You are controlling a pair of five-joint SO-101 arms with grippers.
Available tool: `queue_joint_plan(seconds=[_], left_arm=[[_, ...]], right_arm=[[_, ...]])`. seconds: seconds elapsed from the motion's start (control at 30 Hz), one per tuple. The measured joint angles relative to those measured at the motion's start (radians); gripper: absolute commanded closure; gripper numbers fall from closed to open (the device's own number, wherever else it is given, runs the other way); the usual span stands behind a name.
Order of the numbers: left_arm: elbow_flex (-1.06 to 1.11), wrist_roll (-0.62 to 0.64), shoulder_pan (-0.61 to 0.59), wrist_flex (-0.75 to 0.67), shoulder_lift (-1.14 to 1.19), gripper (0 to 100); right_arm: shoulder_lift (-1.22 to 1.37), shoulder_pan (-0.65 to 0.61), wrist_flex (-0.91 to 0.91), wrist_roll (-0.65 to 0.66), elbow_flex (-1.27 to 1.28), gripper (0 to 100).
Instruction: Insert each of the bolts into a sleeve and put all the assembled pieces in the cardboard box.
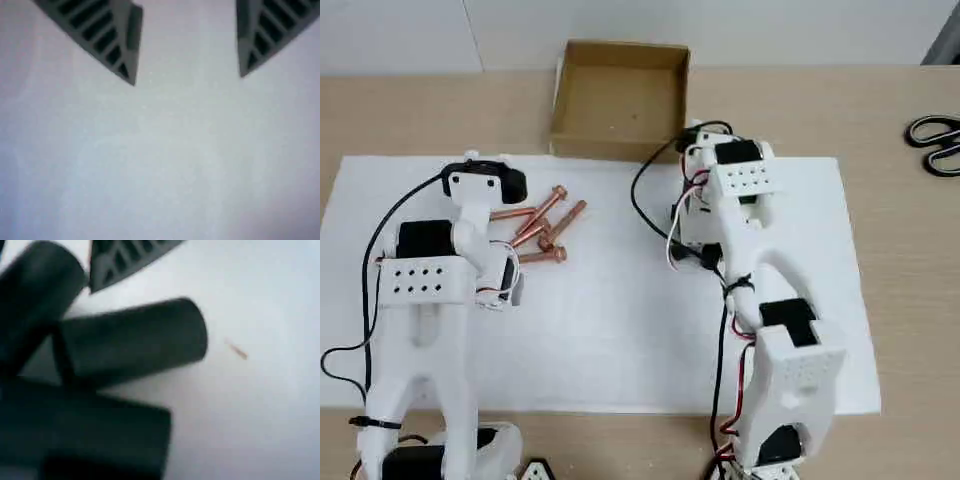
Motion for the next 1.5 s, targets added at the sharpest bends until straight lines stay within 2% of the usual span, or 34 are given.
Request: queue_joint_plan(seconds=[0.4,0.47,0.53,0.67,0.9,1.13,1.3,1.5], left_arm=[[0.0,0.0,0.0,0.0,0.0,88],[0.0,0.0,0.0,0.0,0.0,88],[0.0,0.0,0.0,0.0,0.0,88],[0.0,0.0,0.0,0.0,0.0,88],[0.0,0.0,0.0,0.0,0.0,88],[-0.008,0.0,0.0,0.0,0.008,88],[-0.137,0.0,0.0,0.0,0.158,88],[-0.388,0.021,0.003,0.0,0.47,88]], right_arm=[[0.186,0.012,0.002,-0.002,-0.143,88.6],[0.209,0.012,0.003,-0.002,-0.157,91.9],[0.219,0.012,0.006,-0.002,-0.166,99.3],[0.23,0.021,0.048,0.031,-0.193,99.5],[0.106,0.015,0.176,0.11,-0.18,99.5],[-0.164,0.015,0.193,0.178,-0.18,99.5],[-0.256,0.015,0.193,0.206,-0.126,99.5],[-0.262,0.015,0.196,0.207,-0.101,99.5]])
